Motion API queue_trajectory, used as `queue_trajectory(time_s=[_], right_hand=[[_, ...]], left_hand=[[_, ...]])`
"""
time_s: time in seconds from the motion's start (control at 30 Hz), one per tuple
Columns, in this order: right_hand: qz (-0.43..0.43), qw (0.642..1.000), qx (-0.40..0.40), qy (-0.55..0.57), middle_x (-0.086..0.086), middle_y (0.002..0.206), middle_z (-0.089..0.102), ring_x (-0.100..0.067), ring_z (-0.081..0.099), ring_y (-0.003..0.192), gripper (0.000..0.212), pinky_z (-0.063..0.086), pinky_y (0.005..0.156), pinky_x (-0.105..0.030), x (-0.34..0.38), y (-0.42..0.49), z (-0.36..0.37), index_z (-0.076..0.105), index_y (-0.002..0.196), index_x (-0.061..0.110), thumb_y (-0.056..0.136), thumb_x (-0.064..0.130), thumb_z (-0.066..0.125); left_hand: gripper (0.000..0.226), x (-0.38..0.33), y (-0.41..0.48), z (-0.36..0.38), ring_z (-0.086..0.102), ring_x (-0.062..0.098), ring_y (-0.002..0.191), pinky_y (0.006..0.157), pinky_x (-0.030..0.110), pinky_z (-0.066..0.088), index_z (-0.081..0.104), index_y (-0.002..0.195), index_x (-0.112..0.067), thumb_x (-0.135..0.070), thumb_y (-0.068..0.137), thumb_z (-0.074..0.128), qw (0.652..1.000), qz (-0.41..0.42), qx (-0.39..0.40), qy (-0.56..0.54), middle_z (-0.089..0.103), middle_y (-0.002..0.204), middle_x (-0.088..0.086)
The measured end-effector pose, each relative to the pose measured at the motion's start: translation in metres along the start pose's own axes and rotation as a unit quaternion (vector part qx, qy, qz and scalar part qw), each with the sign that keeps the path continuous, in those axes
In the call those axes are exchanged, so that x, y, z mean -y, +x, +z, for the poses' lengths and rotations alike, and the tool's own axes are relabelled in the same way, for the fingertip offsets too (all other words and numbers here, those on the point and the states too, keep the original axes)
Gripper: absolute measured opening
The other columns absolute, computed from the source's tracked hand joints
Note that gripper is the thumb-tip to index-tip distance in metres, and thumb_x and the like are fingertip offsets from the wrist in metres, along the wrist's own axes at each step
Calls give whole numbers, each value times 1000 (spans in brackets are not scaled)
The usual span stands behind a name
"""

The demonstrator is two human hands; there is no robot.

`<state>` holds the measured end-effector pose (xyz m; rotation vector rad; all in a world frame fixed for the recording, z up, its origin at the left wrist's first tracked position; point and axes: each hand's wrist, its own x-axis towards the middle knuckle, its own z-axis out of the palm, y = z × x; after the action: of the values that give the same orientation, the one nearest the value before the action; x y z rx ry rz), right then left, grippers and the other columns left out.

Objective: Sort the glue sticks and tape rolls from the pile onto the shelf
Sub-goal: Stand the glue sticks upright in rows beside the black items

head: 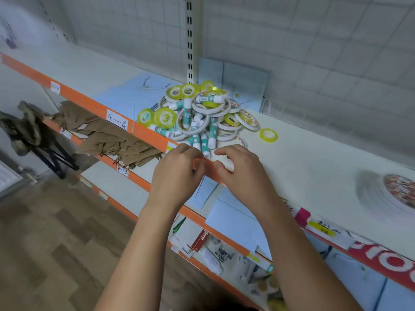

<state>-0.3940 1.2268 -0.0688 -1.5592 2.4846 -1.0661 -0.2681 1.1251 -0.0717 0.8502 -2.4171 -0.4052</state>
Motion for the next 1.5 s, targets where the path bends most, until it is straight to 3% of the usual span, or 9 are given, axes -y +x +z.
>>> queue_trajectory(time_s=[0.33,0.63,0.83,1.0,1.2,1.37,1.5], right_hand=[[12,1000,-14,17,-1,103,67,-19,60,95,18,50,88,-44,-11,56,15,68,107,13,91,14,61],[88,996,-25,-6,-7,105,65,-24,62,95,20,52,83,-43,-13,85,33,67,105,11,89,22,65],[159,986,-46,-31,-4,110,60,-20,56,101,32,40,76,-26,-2,102,52,60,113,14,86,29,71],[185,981,-36,-53,-10,119,59,-27,56,111,37,46,88,-36,5,99,48,59,123,11,87,17,66],[190,973,-104,-78,-9,117,58,-24,58,99,40,42,78,-28,14,85,28,65,121,13,82,11,62],[176,973,-128,-80,-8,117,59,-21,57,99,40,43,83,-27,21,82,30,64,121,12,81,8,62],[168,972,-145,-78,-5,114,63,-19,58,98,39,39,81,-20,19,75,31,65,118,15,81,8,64]], left_hand=[[17,22,39,15,58,16,87,67,38,52,66,101,-23,-29,94,52,1000,-22,17,-7,59,96,-6],[11,35,55,20,58,15,80,66,38,51,66,97,-21,-28,93,58,999,-11,21,-28,59,91,-6],[15,52,78,9,58,17,84,69,39,52,67,103,-17,-21,93,56,998,33,14,-48,59,95,-3],[17,63,104,5,54,23,94,75,34,46,60,107,-10,-16,91,57,997,45,-21,-61,57,103,5],[42,74,134,14,50,31,111,92,34,41,52,132,-3,-21,94,58,996,31,-50,-60,50,121,16],[29,80,148,24,46,36,112,89,36,38,63,115,-4,-21,93,61,997,33,-41,-62,51,118,19],[23,77,147,22,49,28,104,83,30,36,61,111,-6,-22,94,60,990,70,-65,-106,59,109,14]])
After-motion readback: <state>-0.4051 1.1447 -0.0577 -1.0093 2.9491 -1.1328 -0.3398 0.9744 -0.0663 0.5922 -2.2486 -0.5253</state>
